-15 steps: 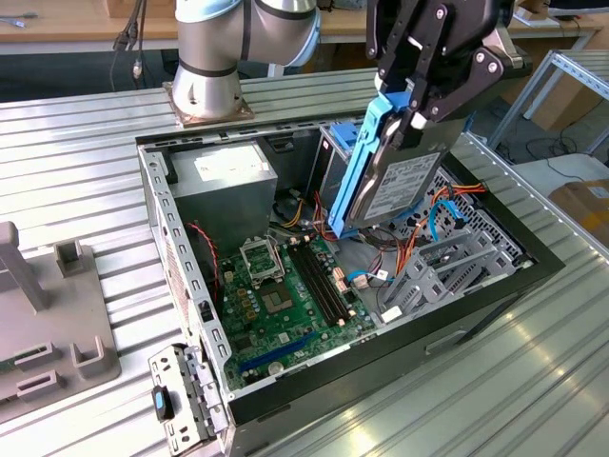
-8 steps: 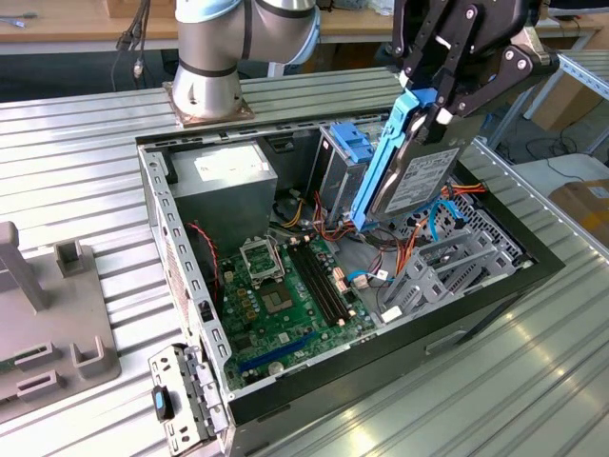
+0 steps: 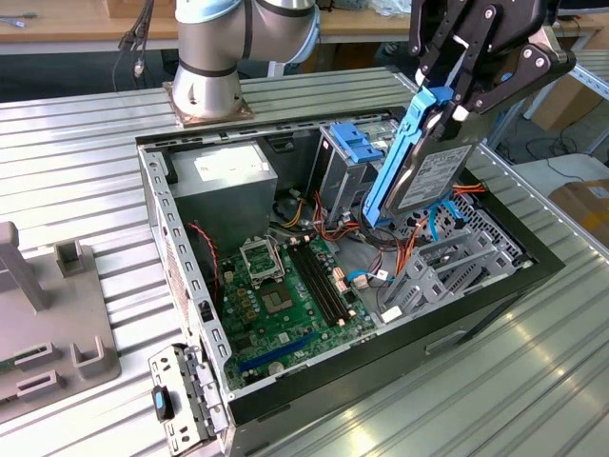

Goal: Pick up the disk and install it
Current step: 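Pick up the disk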

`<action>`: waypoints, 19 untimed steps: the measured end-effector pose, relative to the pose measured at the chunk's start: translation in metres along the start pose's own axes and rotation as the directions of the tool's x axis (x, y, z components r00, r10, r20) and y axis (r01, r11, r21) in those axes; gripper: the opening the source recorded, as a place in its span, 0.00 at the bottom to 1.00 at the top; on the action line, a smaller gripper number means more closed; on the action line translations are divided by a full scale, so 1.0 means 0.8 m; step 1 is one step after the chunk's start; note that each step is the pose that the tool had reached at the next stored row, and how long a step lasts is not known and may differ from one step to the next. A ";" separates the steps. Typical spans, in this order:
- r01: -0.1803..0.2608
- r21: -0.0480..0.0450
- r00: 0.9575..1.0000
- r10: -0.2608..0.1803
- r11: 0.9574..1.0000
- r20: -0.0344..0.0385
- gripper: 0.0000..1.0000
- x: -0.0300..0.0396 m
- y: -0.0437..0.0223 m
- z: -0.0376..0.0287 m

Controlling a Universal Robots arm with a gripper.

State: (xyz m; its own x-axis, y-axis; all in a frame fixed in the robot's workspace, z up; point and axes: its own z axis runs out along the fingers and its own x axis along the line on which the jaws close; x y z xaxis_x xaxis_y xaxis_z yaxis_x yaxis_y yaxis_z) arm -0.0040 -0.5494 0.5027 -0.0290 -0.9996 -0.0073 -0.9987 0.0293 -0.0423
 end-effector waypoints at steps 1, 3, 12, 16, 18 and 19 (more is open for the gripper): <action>0.000 0.000 1.000 0.000 1.000 0.000 0.37 0.0000 0.0000 0.0000; 0.000 0.000 1.000 0.000 1.000 0.000 0.37 0.0000 -0.0015 0.0001; 0.000 0.000 1.000 0.000 1.000 0.000 0.37 0.0068 -0.0196 0.0008; 0.000 0.000 1.000 0.000 1.000 0.000 0.37 0.0290 -0.0203 0.0009; 0.000 0.000 1.000 0.000 1.000 0.000 0.37 0.0387 -0.0205 0.0007; 0.000 0.000 1.000 0.000 1.000 0.000 0.37 0.0392 -0.0205 0.0009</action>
State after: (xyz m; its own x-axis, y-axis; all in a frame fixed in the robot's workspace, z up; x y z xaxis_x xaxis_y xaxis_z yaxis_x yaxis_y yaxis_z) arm 0.0114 -0.5812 0.5025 -0.0292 -0.9995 -0.0074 -0.9987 0.0295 -0.0423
